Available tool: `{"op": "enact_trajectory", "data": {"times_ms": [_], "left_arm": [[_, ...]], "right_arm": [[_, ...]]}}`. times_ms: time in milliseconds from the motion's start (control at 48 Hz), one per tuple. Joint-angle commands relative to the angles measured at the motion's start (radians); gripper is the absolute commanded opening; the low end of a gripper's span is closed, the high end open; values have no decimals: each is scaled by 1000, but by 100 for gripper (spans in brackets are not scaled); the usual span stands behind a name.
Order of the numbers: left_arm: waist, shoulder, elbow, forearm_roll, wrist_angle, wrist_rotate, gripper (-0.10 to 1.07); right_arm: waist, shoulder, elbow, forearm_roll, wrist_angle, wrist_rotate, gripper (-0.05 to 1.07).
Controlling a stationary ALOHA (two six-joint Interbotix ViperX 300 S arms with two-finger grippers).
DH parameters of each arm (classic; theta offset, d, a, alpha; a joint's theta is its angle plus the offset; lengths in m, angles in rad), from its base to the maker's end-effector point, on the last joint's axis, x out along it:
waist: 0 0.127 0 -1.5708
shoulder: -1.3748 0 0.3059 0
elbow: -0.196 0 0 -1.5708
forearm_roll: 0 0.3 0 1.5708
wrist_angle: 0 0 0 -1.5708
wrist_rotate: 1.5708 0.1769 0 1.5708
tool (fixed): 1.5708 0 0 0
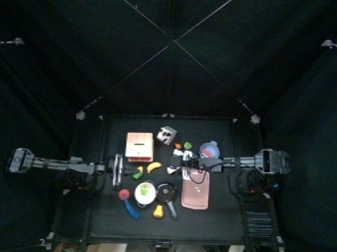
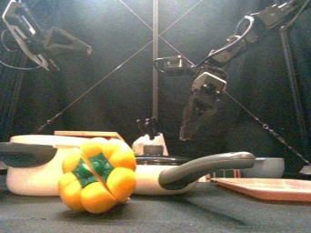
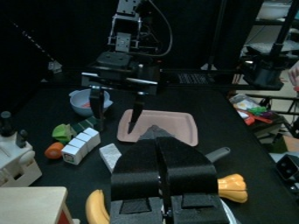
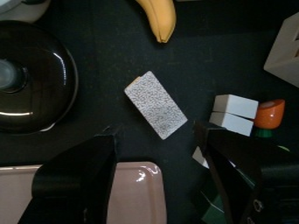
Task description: Pick up egg sushi
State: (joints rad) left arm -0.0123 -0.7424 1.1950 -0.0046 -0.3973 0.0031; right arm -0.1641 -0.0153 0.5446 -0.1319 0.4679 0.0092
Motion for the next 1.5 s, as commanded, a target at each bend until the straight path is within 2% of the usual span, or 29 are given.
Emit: {"op": "enact_trajectory", "data": {"times_ms": [0, 146, 271, 458, 708, 917, 1271, 1479], "left_arm": [[-3, 2, -21, 14, 8, 0, 0], [-3, 2, -2, 14, 34, -2, 0], [-3, 0, 6, 17, 61, 2, 0], [-3, 0, 5, 32, 83, 2, 0], [-3, -3, 14, 34, 83, 2, 0], [-3, -3, 25, 32, 83, -2, 0], [-3, -3, 41, 29, 83, -5, 0], [-3, -3, 43, 29, 83, -5, 0]], "right_arm": [[-12, 8, -60, -2, 34, -2, 96], [-18, 37, -89, -3, 34, -14, 96], [-20, 40, -95, 23, 35, -86, 96], [-44, 46, -117, 163, 81, -215, 97], [-74, 84, -138, 265, 109, -387, 97], [-77, 141, -152, 259, 84, -445, 98], [-69, 221, -173, 178, 89, -442, 98], [-67, 245, -175, 169, 89, -440, 96]]}}
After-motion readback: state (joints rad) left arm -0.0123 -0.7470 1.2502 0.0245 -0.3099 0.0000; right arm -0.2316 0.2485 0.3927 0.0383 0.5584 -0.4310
